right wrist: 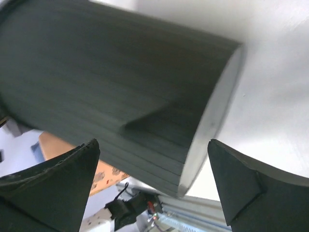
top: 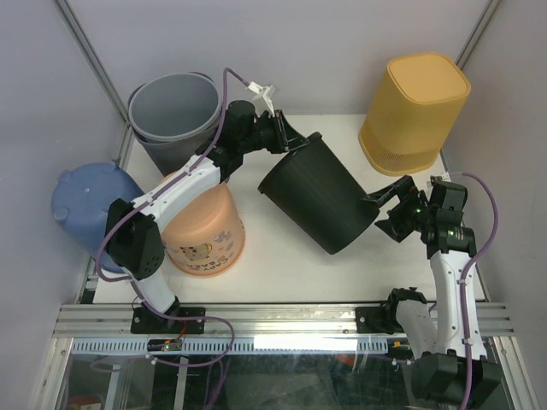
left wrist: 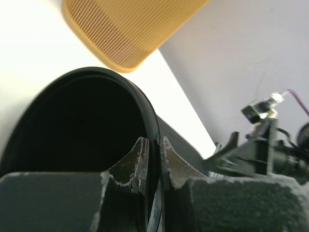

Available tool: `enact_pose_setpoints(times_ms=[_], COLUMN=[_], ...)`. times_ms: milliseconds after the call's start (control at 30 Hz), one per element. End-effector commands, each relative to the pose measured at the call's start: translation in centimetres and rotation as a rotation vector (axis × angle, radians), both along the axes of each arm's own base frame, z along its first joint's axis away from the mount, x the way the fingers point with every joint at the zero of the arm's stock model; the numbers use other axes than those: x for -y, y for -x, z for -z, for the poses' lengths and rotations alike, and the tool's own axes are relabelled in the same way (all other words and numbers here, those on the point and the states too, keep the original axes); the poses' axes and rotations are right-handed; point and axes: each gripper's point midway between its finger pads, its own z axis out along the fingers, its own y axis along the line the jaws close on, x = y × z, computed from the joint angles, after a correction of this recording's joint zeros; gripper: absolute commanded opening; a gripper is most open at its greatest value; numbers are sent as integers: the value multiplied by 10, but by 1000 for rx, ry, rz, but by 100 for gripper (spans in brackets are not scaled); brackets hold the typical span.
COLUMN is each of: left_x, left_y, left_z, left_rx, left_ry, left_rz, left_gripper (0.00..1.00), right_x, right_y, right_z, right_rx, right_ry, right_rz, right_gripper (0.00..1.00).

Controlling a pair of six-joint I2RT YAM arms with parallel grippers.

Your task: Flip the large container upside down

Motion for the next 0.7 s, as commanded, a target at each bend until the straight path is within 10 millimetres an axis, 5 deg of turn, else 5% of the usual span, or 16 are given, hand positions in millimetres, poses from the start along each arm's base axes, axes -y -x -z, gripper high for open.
enact_pose_setpoints(times_ms=[0,233,333,400,667], left_x=[7,12,11,10,18], left_y=[-7,-10,-9,-9,-5], left_z=[60,98,107,114,147], left_rx=[-75,-122,-125,-129,-172], left_ry=[-89,-143,-171,-202,-263], left_rz=[1,7,11,0,15], left_gripper=[0,2,25,31,28], right_x=[-22,2,-2,-8,-22], right_y=[5,21,24,23,16], right_z=[-42,-16,-18,-23,-73], right_rx=[155,48,60,86,261], right_ry=[-118,4,-9,-43,-83], right_rz=[-105,35,26,-5,-91], right_gripper=[98,98,96,89,51])
